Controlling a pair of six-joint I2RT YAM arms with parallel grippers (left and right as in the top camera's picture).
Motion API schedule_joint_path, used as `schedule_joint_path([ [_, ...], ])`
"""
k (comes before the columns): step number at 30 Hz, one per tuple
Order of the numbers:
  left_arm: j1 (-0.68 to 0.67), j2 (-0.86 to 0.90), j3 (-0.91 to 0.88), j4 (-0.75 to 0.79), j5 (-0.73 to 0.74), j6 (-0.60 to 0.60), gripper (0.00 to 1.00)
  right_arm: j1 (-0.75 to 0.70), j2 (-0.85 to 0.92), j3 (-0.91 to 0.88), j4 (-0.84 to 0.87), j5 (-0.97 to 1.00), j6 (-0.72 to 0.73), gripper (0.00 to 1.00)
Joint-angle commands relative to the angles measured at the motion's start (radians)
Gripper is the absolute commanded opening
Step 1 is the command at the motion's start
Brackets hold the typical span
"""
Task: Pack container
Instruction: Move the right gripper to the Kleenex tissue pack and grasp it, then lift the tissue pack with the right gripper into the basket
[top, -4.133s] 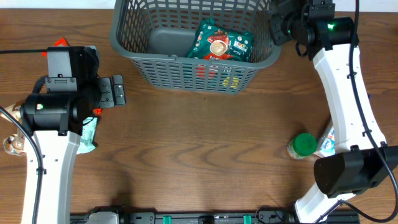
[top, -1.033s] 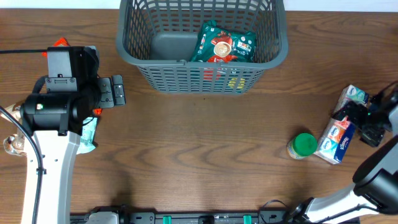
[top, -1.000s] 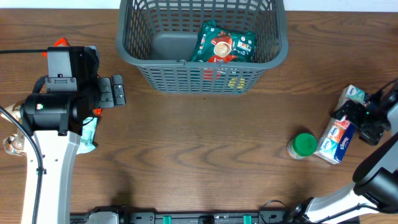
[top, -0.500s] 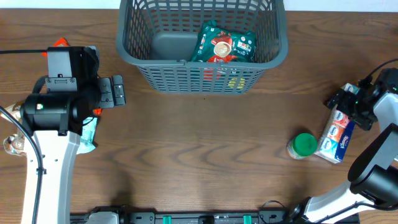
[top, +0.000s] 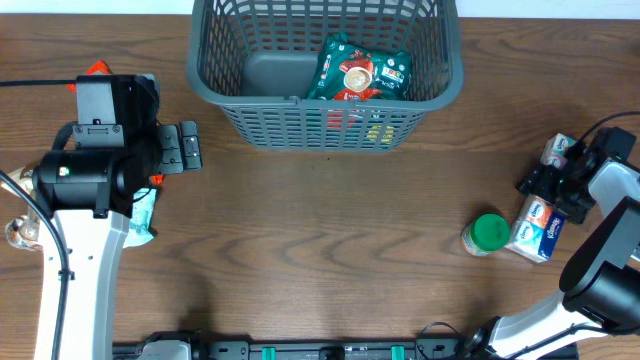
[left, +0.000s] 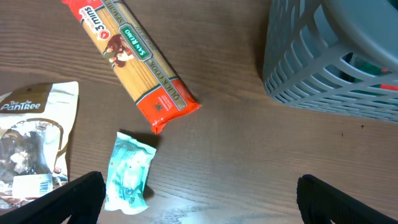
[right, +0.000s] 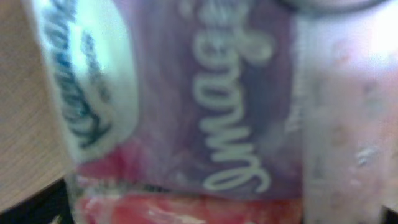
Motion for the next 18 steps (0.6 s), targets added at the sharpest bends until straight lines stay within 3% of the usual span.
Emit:
schedule_joint_path([
  [1,0.005,0.006,0.013,-0.004,-0.008,0.017,0.98,0.006,0.005,-0.005,0.003,0.009,-0.001,0.6],
  [4,0.005,0.006,0.013,-0.007,-0.008,0.017,0.98,0.006,0.005,-0.005,-0.004,0.008,-0.001,0.27],
  [8,0.005,0.006,0.013,-0.008,-0.008,0.018,0.99,0.006,0.002,-0.003,-0.014,-0.005,0.011,0.01],
  [13,0.005,0.006,0.013,-0.008,-0.008,0.018,0.99,0.019,-0.05,0.056,-0.072,-0.055,0.036,0.01],
  [18,0.005,0.006,0.013,-0.008,-0.008,0.018,0.99,0.057,-0.153,0.261,-0.188,-0.051,0.031,0.01],
])
